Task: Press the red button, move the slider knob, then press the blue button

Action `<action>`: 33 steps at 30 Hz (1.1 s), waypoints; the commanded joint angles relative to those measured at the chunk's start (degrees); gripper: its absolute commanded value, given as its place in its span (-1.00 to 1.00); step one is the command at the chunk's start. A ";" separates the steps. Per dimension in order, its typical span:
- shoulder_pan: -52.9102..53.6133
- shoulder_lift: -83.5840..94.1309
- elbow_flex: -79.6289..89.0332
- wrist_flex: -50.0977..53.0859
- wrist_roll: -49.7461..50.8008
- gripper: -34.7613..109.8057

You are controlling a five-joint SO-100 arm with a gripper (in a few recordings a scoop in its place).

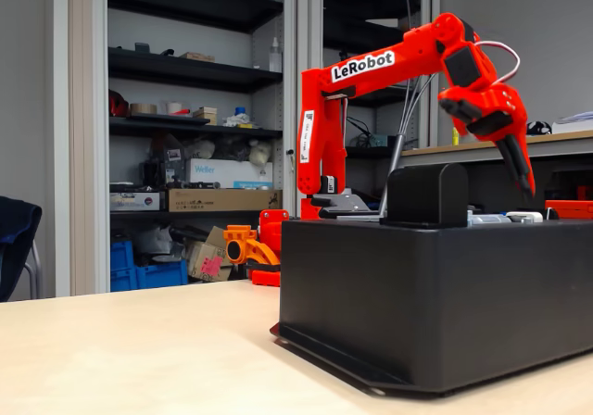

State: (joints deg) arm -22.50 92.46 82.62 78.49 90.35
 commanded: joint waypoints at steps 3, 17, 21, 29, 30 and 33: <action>-1.14 2.72 3.08 -1.67 0.53 0.90; 0.00 7.29 10.11 -4.48 -0.53 0.90; 0.18 7.38 10.81 -5.36 -0.62 0.90; 0.79 7.29 11.43 -7.03 -0.62 0.90; 0.88 7.29 11.69 -7.38 -0.70 0.90; 1.05 7.29 12.83 -8.79 -0.88 0.90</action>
State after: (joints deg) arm -21.36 97.29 94.48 70.40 89.38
